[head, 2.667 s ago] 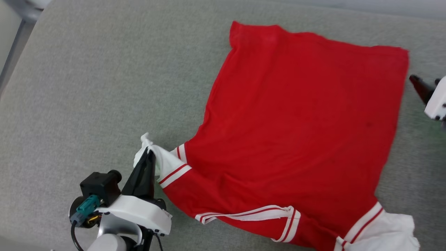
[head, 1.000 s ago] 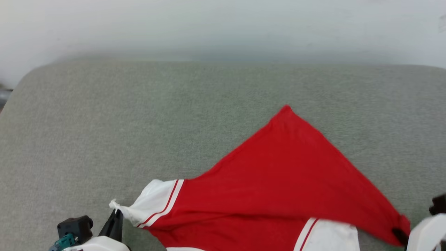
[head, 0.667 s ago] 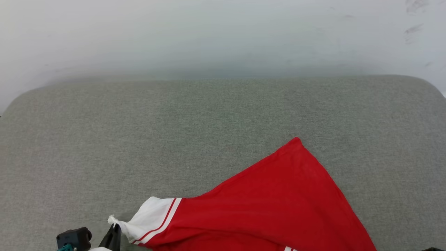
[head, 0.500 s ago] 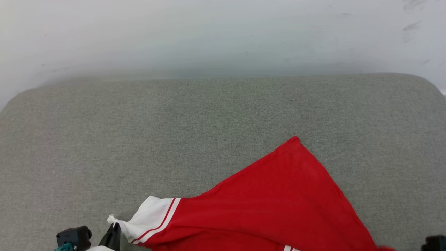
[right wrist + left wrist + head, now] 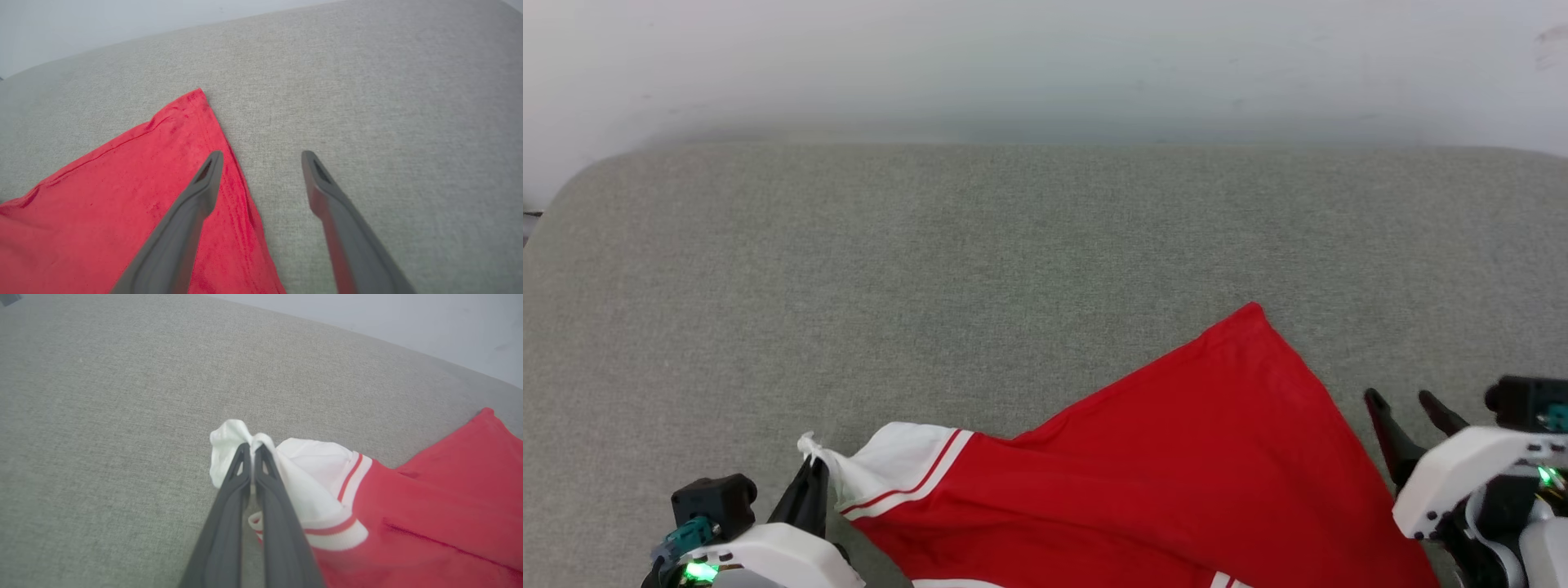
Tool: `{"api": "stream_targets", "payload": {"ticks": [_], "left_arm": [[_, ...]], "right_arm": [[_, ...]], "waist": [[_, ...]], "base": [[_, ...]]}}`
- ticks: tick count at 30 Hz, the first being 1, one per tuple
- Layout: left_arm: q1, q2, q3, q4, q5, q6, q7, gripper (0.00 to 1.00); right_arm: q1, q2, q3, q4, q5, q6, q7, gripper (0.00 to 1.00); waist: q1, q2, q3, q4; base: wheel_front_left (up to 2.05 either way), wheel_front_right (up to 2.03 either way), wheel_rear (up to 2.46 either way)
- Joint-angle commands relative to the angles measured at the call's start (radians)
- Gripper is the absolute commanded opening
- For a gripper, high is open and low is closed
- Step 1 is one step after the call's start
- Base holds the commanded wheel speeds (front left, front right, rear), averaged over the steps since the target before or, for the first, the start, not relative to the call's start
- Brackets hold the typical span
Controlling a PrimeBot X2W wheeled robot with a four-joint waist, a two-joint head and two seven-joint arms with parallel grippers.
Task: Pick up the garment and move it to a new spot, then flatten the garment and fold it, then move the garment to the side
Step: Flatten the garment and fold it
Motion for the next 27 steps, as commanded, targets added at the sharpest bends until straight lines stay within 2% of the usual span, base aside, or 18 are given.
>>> {"api": "stream_targets", "payload": {"ticks": [1,3,7,11,15,21,25,26,27], "left_arm": [[-0.025,-0.003,0.001,-0.01,0.009,0.005,-0.008,0.0],[-0.043,-0.005,0.003,-0.013,0.01,0.003,-0.014,0.0],[-0.089,-0.015,-0.008,-0.026,0.021,-0.004,-0.012,0.0],[-0.132,-0.026,-0.025,-0.029,0.034,-0.015,-0.019,0.0],[-0.163,-0.046,-0.041,-0.025,0.041,-0.022,-0.027,0.0],[-0.201,-0.078,-0.059,-0.009,0.045,-0.037,-0.05,0.0],[-0.216,-0.088,-0.06,0.01,0.042,-0.044,-0.067,0.0],[-0.216,-0.089,-0.061,0.016,0.041,-0.045,-0.068,0.0],[-0.218,-0.091,-0.062,0.022,0.039,-0.046,-0.069,0.0]], "right_arm": [[-0.052,-0.019,0.042,0.04,0.015,-0.001,0.003,1.0],[-0.128,-0.052,0.102,0.084,0.048,-0.001,0.032,1.0],[-0.261,-0.124,0.23,0.167,0.118,-0.001,0.175,1.0],[-0.387,-0.175,0.312,0.225,0.171,-0.001,0.32,1.0],[-0.485,-0.21,0.382,0.262,0.182,-0.001,0.418,1.0],[-0.575,-0.227,0.456,0.33,0.199,-0.001,0.468,1.0],[-0.553,-0.207,0.523,0.382,0.251,0.001,0.547,1.0],[-0.545,-0.209,0.54,0.395,0.263,0.001,0.57,0.94],[-0.539,-0.211,0.554,0.402,0.279,0.001,0.583,0.47]], "waist": [[-0.0001,0.0,0.025,0.023],[-0.0001,0.0,0.044,0.036],[-0.0001,0.0,0.079,0.07],[-0.0001,0.0,0.116,0.103],[-0.0001,0.0,0.155,0.13],[-0.0001,0.0,0.213,0.155],[-0.0001,0.0,0.233,0.155],[-0.0001,0.0,0.235,0.154],[-0.0001,0.0,0.236,0.153]], "base": [[0.0,0.0,0.0],[0.0,0.0,0.0],[0.0,0.0,0.0],[0.0,0.0,0.0],[0.0,0.0,0.0],[0.0,0.0,0.0],[0.0,0.0,0.0],[0.0,0.0,0.0],[0.0,0.0,0.0]]}}
